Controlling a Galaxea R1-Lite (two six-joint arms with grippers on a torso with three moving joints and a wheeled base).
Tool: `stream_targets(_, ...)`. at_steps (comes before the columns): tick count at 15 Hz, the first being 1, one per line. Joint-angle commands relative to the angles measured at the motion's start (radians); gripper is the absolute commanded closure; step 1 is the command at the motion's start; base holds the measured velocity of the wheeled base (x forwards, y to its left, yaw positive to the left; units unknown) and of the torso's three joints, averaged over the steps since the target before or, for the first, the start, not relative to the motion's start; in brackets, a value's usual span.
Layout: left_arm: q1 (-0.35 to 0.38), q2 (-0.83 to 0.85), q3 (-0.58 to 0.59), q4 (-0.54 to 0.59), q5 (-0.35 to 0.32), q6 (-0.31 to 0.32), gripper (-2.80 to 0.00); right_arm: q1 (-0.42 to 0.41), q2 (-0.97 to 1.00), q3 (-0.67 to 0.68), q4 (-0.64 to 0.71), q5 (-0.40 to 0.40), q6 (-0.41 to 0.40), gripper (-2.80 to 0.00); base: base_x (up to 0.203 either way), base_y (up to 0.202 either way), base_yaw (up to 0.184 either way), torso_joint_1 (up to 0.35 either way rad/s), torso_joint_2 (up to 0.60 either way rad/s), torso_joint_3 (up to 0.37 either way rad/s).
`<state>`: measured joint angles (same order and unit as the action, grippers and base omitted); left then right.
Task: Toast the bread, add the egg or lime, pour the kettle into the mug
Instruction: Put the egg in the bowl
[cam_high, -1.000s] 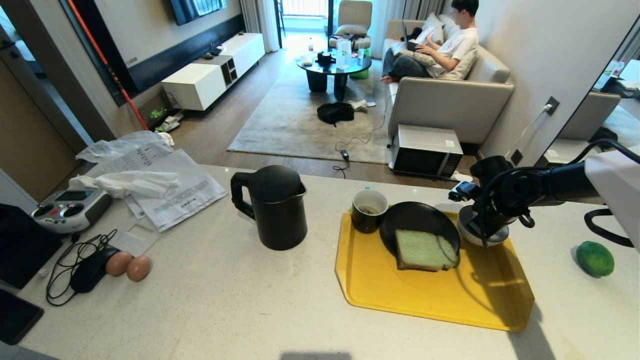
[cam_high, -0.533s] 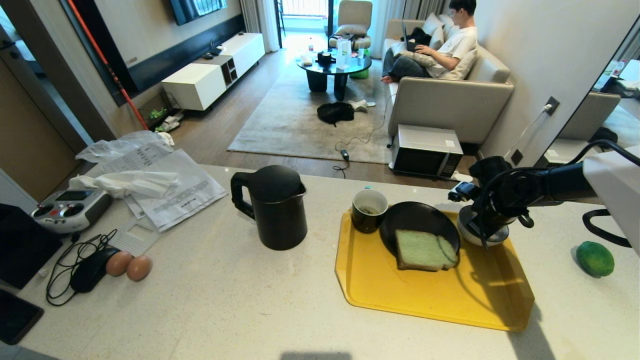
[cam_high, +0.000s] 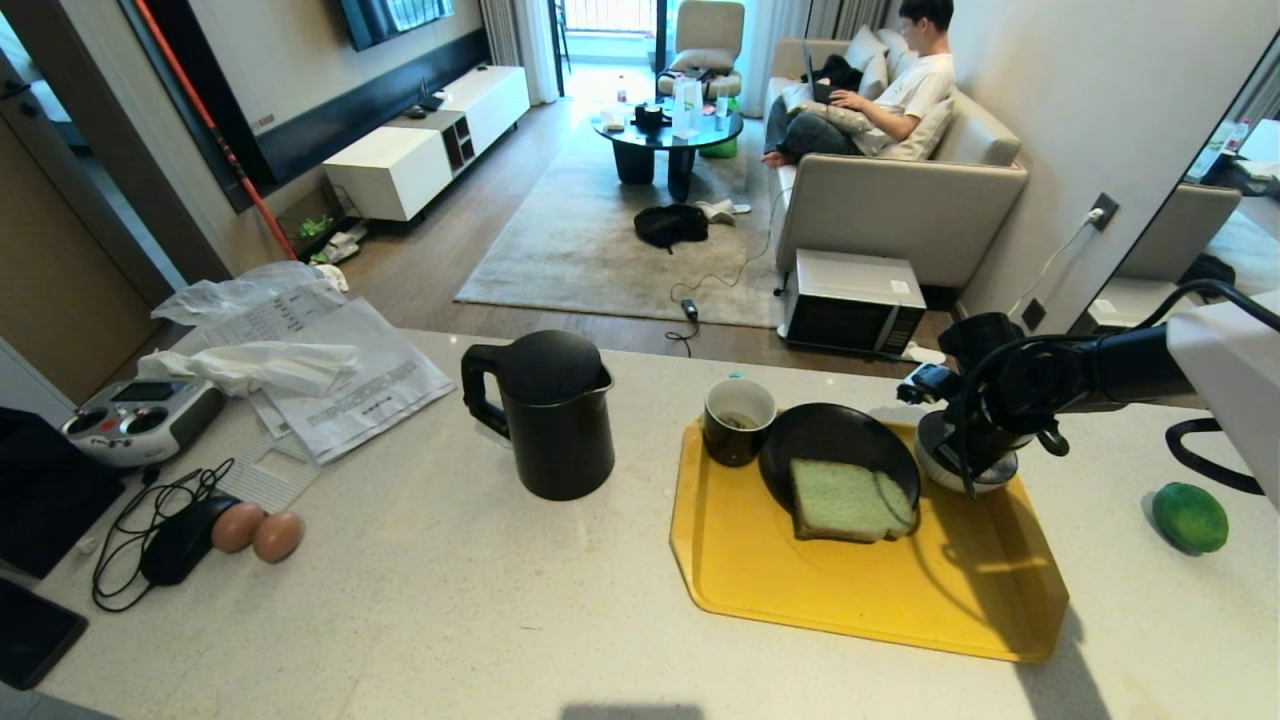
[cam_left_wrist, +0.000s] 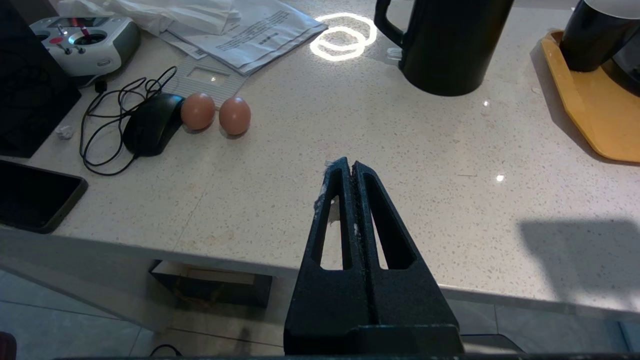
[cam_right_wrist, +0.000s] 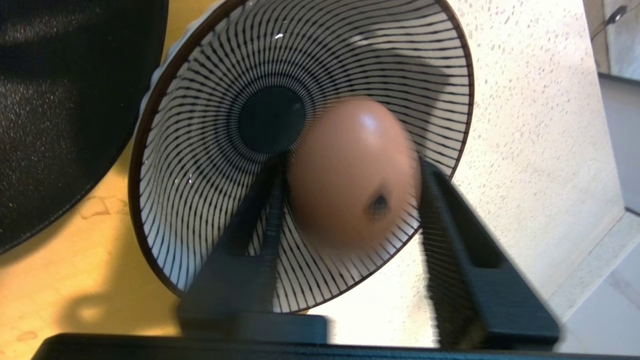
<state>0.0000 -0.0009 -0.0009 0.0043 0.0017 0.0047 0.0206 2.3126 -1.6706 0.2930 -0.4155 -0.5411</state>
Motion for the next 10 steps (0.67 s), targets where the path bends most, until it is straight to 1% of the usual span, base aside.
stream_targets(1, 0.000, 0.001, -0.001, 0.000, 0.000, 0.000, 0.00, 0.001, -0.005, -0.001, 0.002, -0.002, -0.003, -2.80, 0.000, 0.000, 0.000, 0.000, 0.00, 0.000)
stream_targets(10, 0.000, 0.001, -0.001, 0.000, 0.000, 0.000, 0.00, 0.001, -0.056, 0.009, 0.004, 0.004, 0.002, -2.80, 0.000, 0.000, 0.000, 0.000, 0.00, 0.000)
